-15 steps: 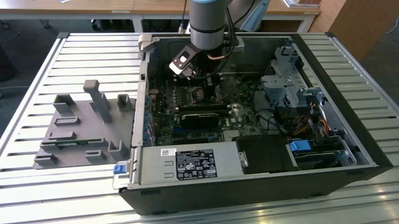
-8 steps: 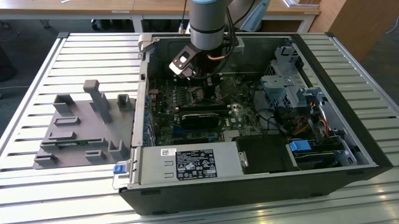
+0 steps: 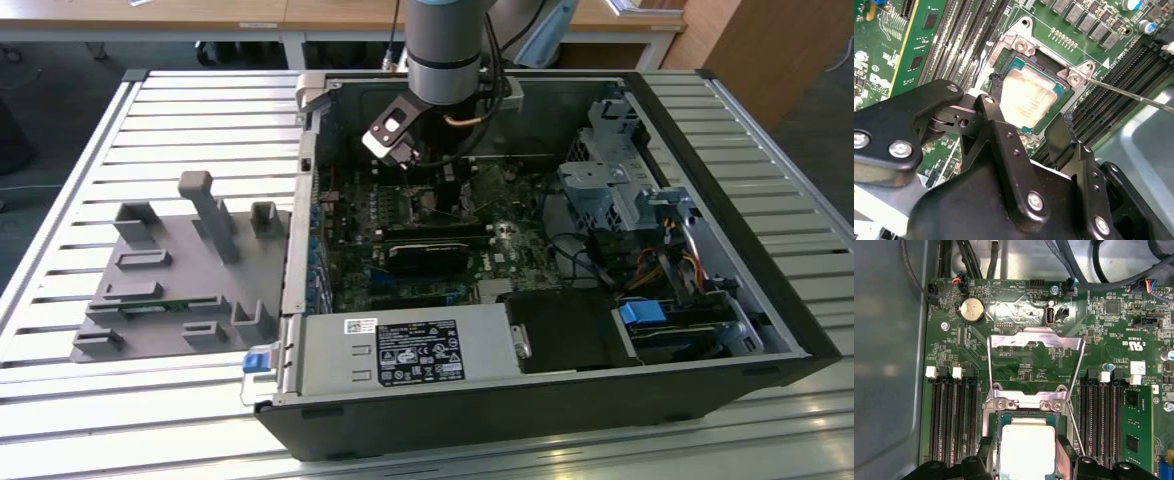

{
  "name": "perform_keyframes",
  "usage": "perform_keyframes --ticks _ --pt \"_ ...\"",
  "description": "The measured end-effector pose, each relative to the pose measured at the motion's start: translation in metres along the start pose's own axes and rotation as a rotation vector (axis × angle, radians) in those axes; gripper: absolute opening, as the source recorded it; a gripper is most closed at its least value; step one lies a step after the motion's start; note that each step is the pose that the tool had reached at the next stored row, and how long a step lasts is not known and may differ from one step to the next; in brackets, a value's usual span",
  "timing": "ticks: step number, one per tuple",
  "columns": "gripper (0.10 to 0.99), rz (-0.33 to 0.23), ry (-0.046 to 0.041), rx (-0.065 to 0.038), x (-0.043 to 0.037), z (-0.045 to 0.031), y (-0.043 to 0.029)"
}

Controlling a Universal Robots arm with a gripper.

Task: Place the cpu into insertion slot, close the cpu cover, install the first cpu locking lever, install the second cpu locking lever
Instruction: 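Place the cpu into insertion slot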

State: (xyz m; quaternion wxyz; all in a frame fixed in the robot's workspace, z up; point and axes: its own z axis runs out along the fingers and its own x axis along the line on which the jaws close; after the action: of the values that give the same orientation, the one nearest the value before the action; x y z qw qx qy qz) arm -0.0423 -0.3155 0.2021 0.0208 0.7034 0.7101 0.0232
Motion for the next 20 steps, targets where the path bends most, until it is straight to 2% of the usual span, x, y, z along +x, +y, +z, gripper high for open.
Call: perform_keyframes --ticks 2,3,4,6,7,10,11,12,13,14,20 --pt "0.604 0.0 0.0 0.003 0.0 -0.0026 0.0006" --pt "0.537 0.0 0.0001 0.005 0.0 -0.0033 0.0009" --pt "0.537 0.0 0.0001 0.006 0.0 -0.0036 0.0013" --pt "0.416 0.0 0.0003 0.008 0.0 -0.0037 0.0018" --pt "0.416 0.0 0.0002 0.009 -0.0001 -0.0037 0.0021" --pt "0.243 0.0 0.0 0.012 -0.0005 -0.0037 0.003" --pt "0.243 0.0 0.0 0.012 -0.0006 -0.0037 0.0031" --pt "0.184 0.0 0.0 0.012 -0.0007 -0.0038 0.0032" --pt "0.184 0.0 0.0001 0.012 -0.0007 -0.004 0.0032" --pt "0.122 0.0 0.0001 0.012 -0.0007 -0.0041 0.0033" --pt "0.122 0.0 0.0002 0.012 -0.0007 -0.0053 0.0034"
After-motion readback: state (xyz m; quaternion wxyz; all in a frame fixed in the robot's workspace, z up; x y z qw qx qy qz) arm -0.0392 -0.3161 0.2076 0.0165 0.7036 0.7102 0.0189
